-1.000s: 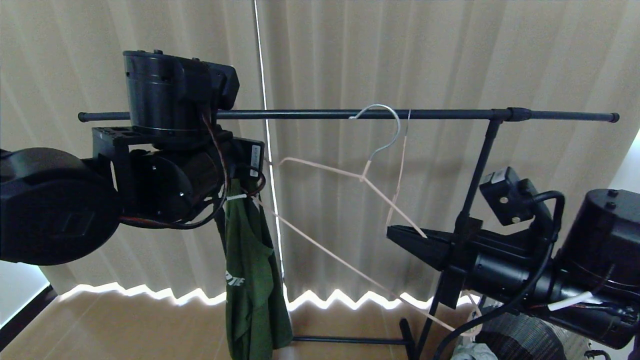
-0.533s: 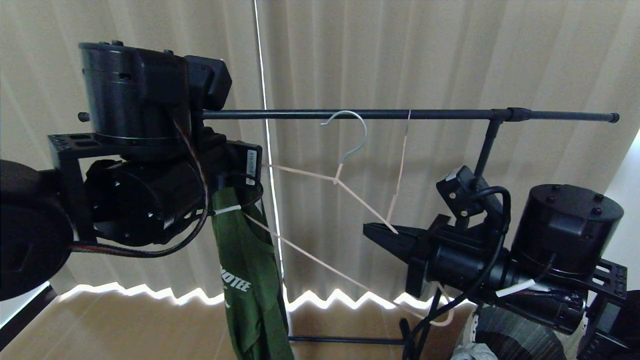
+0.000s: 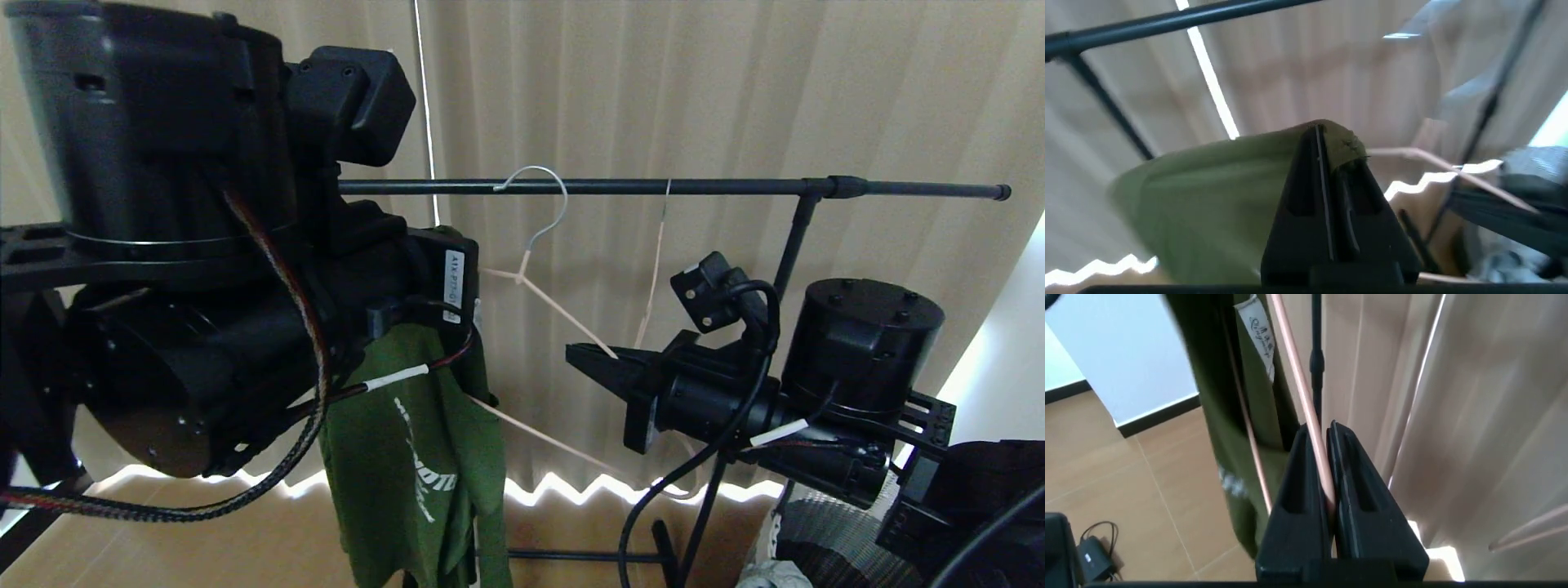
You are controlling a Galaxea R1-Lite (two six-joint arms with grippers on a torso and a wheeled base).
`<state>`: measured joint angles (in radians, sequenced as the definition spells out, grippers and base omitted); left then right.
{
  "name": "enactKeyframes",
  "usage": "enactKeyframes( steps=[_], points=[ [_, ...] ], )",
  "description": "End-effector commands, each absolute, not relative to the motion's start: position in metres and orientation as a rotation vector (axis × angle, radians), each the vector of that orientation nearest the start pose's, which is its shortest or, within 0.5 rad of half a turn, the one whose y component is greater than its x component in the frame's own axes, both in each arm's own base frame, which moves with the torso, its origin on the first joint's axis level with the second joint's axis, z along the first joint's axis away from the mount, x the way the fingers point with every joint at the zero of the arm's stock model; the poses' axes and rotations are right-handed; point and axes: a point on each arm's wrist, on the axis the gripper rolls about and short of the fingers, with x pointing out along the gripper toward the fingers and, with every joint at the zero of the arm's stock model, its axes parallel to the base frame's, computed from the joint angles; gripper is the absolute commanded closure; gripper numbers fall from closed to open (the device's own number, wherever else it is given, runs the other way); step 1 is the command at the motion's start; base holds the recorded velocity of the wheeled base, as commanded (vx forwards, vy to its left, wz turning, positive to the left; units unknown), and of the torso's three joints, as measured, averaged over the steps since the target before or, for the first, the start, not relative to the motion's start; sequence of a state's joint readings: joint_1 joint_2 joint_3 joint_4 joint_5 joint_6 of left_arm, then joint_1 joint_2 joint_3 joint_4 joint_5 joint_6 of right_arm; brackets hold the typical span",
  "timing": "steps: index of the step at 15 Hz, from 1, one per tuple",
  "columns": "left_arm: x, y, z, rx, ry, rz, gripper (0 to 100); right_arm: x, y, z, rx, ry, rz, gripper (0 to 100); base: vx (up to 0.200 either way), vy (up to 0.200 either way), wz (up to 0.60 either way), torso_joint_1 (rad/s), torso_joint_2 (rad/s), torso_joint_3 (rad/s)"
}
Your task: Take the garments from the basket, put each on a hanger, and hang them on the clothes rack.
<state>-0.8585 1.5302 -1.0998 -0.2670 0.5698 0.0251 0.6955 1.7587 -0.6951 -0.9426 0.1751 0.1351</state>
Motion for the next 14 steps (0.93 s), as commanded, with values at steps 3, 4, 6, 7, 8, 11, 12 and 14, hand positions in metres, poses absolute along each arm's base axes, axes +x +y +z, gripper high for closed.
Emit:
enactKeyframes(
  steps=[3,4,6,7,8,11,12,14],
  points=[
    [0.175,-0.194,0.282,0.128,0.112,-0.442,100,0.235,0.201,0.172,0.097,0.161,0.850,100,0.000,0.000,0.00,0.000,0.00,0.000],
    [0.170,-0.190,0.281,0.131,0.116,-0.505,100,0.235,0.200,0.175,0.099,0.152,0.847,100,0.000,0.000,0.00,0.000,0.00,0.000],
    [0.165,-0.185,0.273,0.161,0.136,-0.571,100,0.233,0.198,0.184,0.102,0.142,0.845,100,0.000,0.000,0.00,0.000,0.00,0.000],
    [0.165,-0.185,0.270,0.172,0.142,-0.571,100,0.232,0.197,0.187,0.102,0.141,0.845,100,0.000,0.000,0.00,0.000,0.00,0.000],
    [0.166,-0.185,0.266,0.184,0.152,-0.570,100,0.231,0.196,0.192,0.104,0.135,0.846,100,0.000,0.000,0.00,0.000,0.00,0.000],
    [0.167,-0.183,0.253,0.212,0.193,-0.565,100,0.223,0.189,0.210,0.108,0.119,0.842,100,0.000,0.000,0.00,0.000,0.00,0.000],
    [0.168,-0.183,0.251,0.218,0.197,-0.564,100,0.220,0.187,0.214,0.107,0.117,0.843,100,0.000,0.000,0.00,0.000,0.00,0.000],
    [0.168,-0.184,0.248,0.223,0.205,-0.564,100,0.213,0.182,0.221,0.107,0.115,0.846,100,0.000,0.000,0.00,0.000,0.00,0.000]
  ],
)
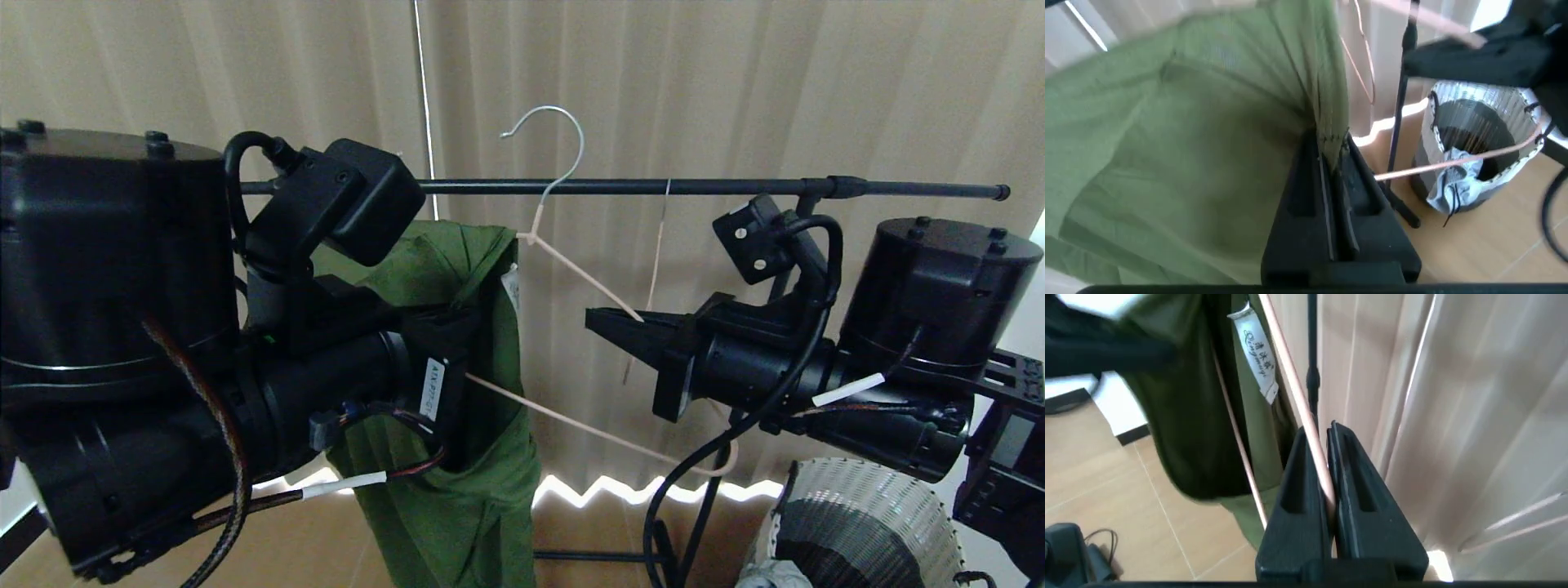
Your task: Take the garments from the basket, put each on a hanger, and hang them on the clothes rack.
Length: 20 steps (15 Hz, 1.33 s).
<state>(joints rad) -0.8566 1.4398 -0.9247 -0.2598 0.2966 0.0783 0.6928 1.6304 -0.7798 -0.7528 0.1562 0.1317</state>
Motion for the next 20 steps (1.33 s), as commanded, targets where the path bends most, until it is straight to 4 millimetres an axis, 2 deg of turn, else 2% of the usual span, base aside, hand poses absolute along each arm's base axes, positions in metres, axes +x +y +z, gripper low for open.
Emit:
enactKeyframes(
  steps=[1,6,9,12,13,15,17,19,20],
  points=[
    [0.168,-0.184,0.247,0.227,0.210,-0.564,0,0.210,0.180,0.223,0.108,0.114,0.846,100,0.000,0.000,0.00,0.000,0.00,0.000],
    [0.165,-0.180,0.247,0.226,0.203,-0.600,0,0.204,0.173,0.228,0.109,0.098,0.835,100,0.000,0.000,0.00,0.000,0.00,0.000],
    [0.161,-0.160,0.259,0.227,0.148,-0.568,0,0.197,0.161,0.234,0.091,0.140,0.809,100,0.000,0.000,0.00,0.000,0.00,0.000],
    [0.149,-0.125,0.266,0.293,0.034,-0.674,0,0.184,0.145,0.237,0.063,0.202,0.785,100,0.000,0.000,0.00,0.000,0.00,0.000],
    [0.151,-0.121,0.266,0.321,0.022,-0.669,0,0.184,0.142,0.237,0.060,0.210,0.778,100,0.000,0.000,0.00,0.000,0.00,0.000],
    [0.162,-0.108,0.266,0.442,-0.017,-0.655,0,0.182,0.138,0.233,-0.008,0.232,0.777,100,0.000,0.000,0.00,0.000,0.00,0.000],
    [0.170,-0.101,0.265,0.558,-0.077,-0.747,0,0.185,0.141,0.231,-0.027,0.238,0.784,100,0.000,0.000,0.00,0.000,0.00,0.000],
    [0.189,-0.103,0.261,0.699,-0.093,-0.744,0,0.189,0.146,0.227,-0.036,0.252,0.790,100,0.000,0.000,0.00,0.000,0.00,0.000],
    [0.194,-0.105,0.260,0.712,-0.092,-0.744,0,0.189,0.147,0.227,-0.035,0.250,0.795,100,0.000,0.000,0.00,0.000,0.00,0.000]
  ],
)
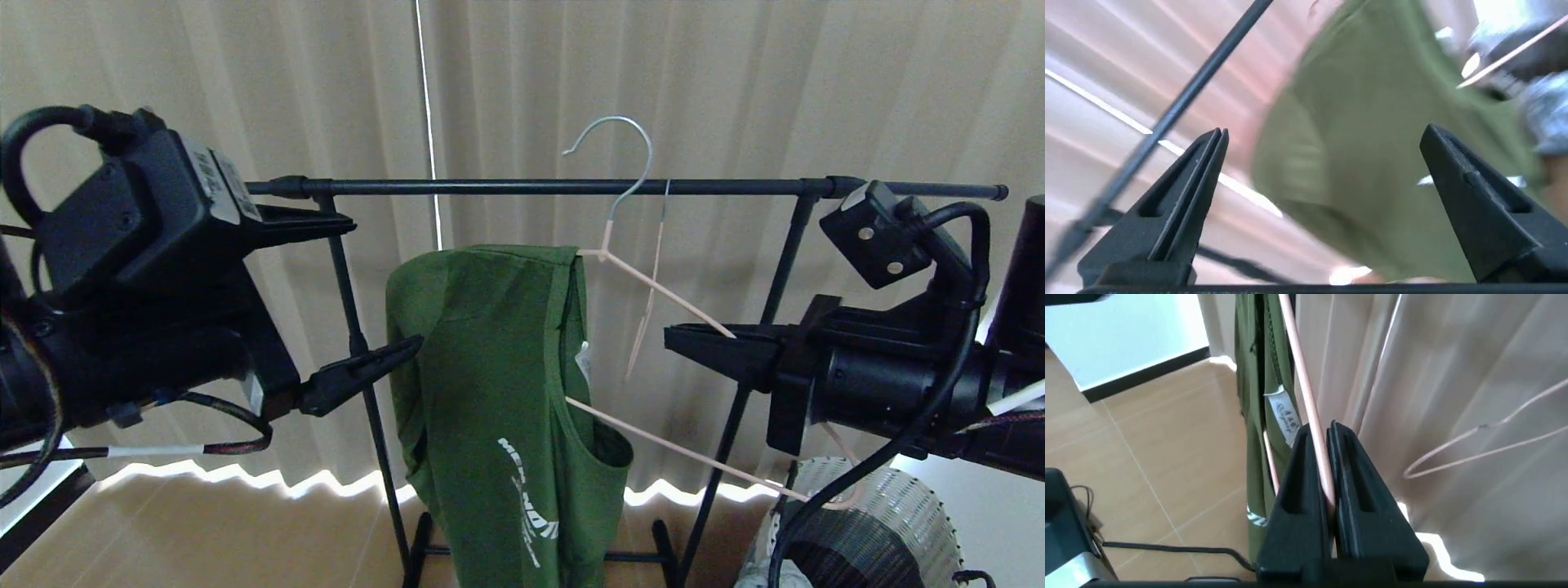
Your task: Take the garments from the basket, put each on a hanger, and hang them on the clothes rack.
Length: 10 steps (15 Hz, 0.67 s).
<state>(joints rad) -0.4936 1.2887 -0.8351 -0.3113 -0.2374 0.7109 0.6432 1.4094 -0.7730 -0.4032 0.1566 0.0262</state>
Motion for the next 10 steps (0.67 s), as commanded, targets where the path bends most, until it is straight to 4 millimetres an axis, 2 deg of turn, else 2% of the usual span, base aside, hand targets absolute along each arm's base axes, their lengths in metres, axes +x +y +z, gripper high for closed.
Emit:
enactKeyframes(
  steps=[1,4,7,10],
  points=[
    [0.204,-0.111,0.261,0.719,-0.091,-0.750,0,0.187,0.150,0.228,-0.034,0.243,0.823,100,0.000,0.000,0.00,0.000,0.00,0.000],
    [0.220,-0.120,0.265,0.720,-0.111,-0.746,0,0.183,0.153,0.228,-0.032,0.247,0.878,100,0.000,0.000,0.00,0.000,0.00,0.000],
    [0.231,-0.127,0.258,0.721,-0.127,-0.744,0,0.177,0.159,0.229,-0.035,0.243,0.916,100,0.000,0.000,0.00,0.000,0.00,0.000],
    [0.231,-0.127,0.255,0.741,-0.125,-0.745,0,0.173,0.163,0.230,-0.035,0.239,0.941,100,0.000,0.000,0.00,0.000,0.00,0.000]
  ],
)
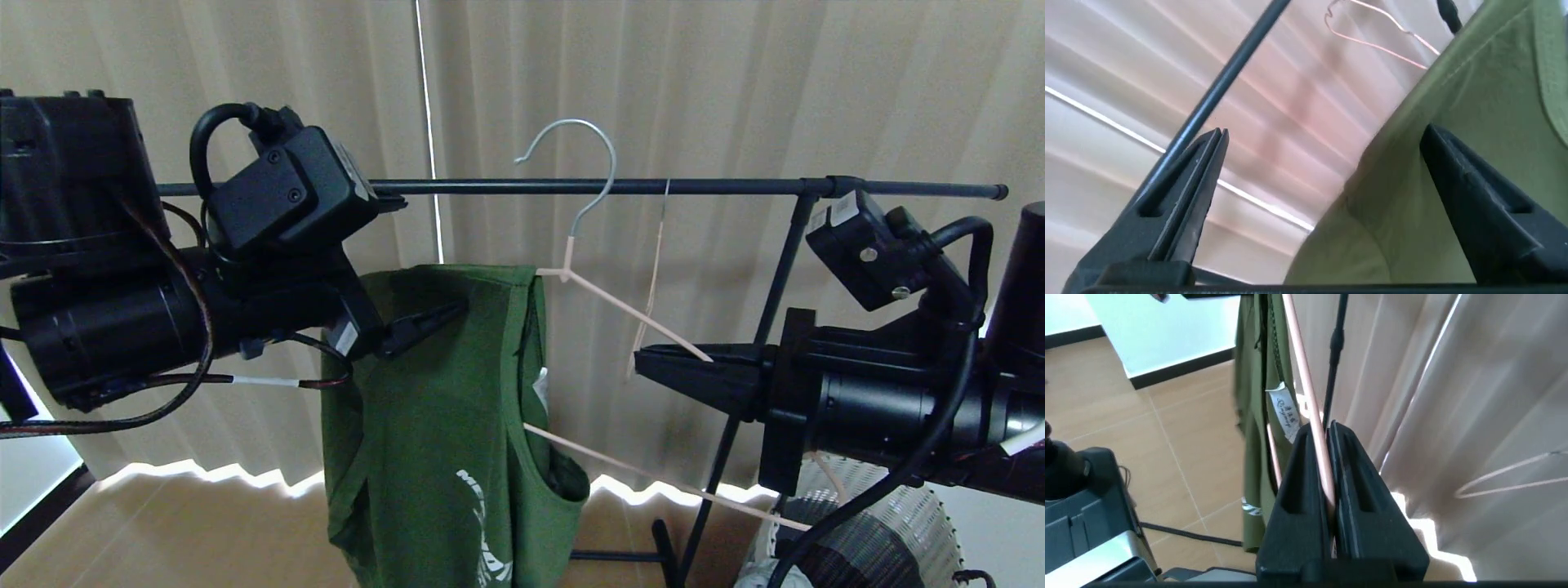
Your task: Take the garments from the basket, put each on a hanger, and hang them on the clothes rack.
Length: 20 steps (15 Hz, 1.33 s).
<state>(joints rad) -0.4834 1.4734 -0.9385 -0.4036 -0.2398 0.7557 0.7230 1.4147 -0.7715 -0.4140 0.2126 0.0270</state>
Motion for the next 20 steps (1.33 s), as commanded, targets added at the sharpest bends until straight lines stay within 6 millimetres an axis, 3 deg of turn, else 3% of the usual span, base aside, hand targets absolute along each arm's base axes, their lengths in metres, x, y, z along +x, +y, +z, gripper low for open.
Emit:
enactKeyframes(
  steps=[1,5,6,17,18,20],
  points=[
    [0.2313,-0.1274,0.2552,0.747,-0.127,-0.745,0,0.1717,0.1640,0.2297,-0.036,0.239,0.948,100,0.000,0.000,0.00,0.000,0.00,0.000],
    [0.2317,-0.1267,0.2553,0.753,-0.130,-0.742,0,0.1698,0.1662,0.2302,-0.038,0.237,0.961,100,0.000,0.000,0.00,0.000,0.00,0.000],
    [0.2317,-0.1267,0.2553,0.753,-0.130,-0.742,100,0.1694,0.1664,0.2297,-0.039,0.238,0.962,100,0.000,0.000,0.00,0.000,0.00,0.000],
    [0.2314,-0.1264,0.2556,0.752,-0.131,-0.736,100,0.1702,0.1667,0.2340,-0.021,0.183,0.966,100,0.000,0.000,0.00,0.000,0.00,0.000],
    [0.2304,-0.1259,0.2569,0.752,-0.136,-0.732,100,0.1699,0.1664,0.2338,-0.023,0.183,0.965,0,0.000,0.000,0.00,0.000,0.00,0.000],
    [0.2306,-0.1247,0.2570,0.750,-0.147,-0.709,100,0.1705,0.1668,0.2332,-0.024,0.185,0.962,0,0.000,0.000,0.00,0.000,0.00,0.000]
  ],
)
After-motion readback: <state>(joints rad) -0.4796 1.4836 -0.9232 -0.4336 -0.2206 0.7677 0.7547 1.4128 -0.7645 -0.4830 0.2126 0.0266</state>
